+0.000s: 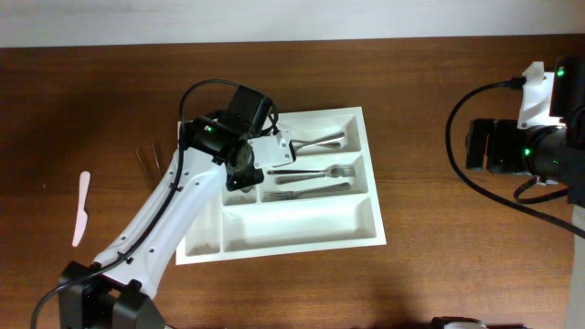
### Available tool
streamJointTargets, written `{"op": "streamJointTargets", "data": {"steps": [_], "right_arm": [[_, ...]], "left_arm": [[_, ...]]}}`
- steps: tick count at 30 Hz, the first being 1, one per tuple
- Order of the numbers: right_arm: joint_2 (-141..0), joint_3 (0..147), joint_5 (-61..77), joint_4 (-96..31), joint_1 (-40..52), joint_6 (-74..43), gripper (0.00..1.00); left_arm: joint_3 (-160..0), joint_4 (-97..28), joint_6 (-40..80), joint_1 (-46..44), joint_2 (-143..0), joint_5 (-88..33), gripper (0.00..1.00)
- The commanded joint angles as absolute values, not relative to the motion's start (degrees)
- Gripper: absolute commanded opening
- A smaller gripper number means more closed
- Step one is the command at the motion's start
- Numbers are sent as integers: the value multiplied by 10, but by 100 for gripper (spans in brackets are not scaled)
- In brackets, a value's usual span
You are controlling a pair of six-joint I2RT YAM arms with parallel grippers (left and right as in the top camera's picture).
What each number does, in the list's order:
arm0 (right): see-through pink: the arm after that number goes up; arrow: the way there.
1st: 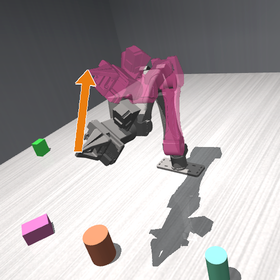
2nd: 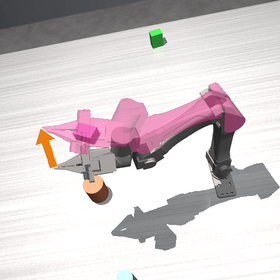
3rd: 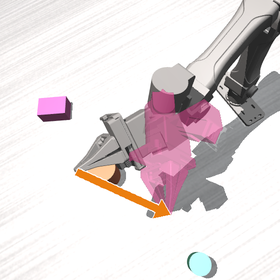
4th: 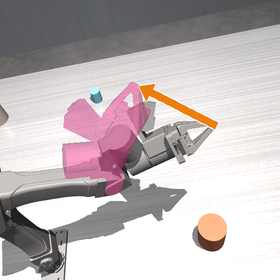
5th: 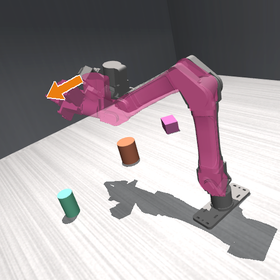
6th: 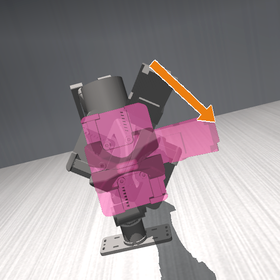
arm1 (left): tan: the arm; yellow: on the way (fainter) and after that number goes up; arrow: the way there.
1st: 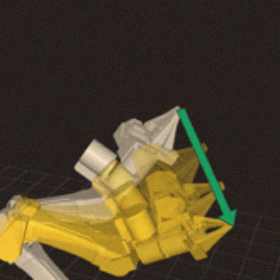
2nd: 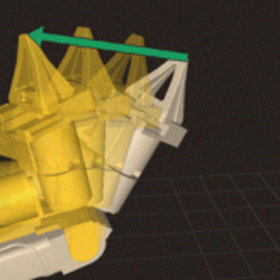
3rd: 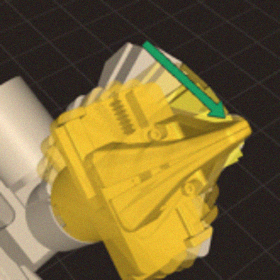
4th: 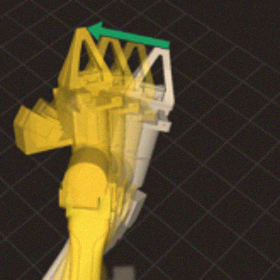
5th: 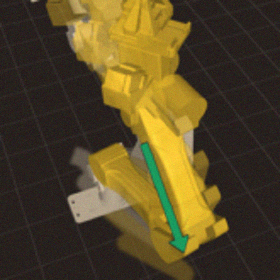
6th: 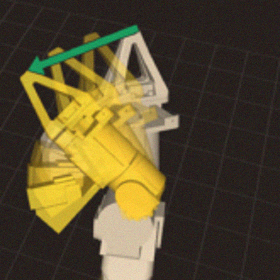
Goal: Pack container
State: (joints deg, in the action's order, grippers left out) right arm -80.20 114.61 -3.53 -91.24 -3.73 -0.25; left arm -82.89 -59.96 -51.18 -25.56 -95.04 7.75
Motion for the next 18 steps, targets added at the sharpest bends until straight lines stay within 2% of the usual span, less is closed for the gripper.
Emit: {"op": "streamJointTargets", "data": {"steps": [1,7,18], "right_arm": [[-804,1143,-32,-911,-42,-9,99],[-804,1143,-32,-911,-42,-9,99],[-804,1143,-32,-910,-42,-9,99]], "left_arm": [[-796,-583,-502,-257,-957,54,2],[-739,-508,-495,-257,-971,68,2],[-740,-489,-489,-257,-967,109,2]]}}
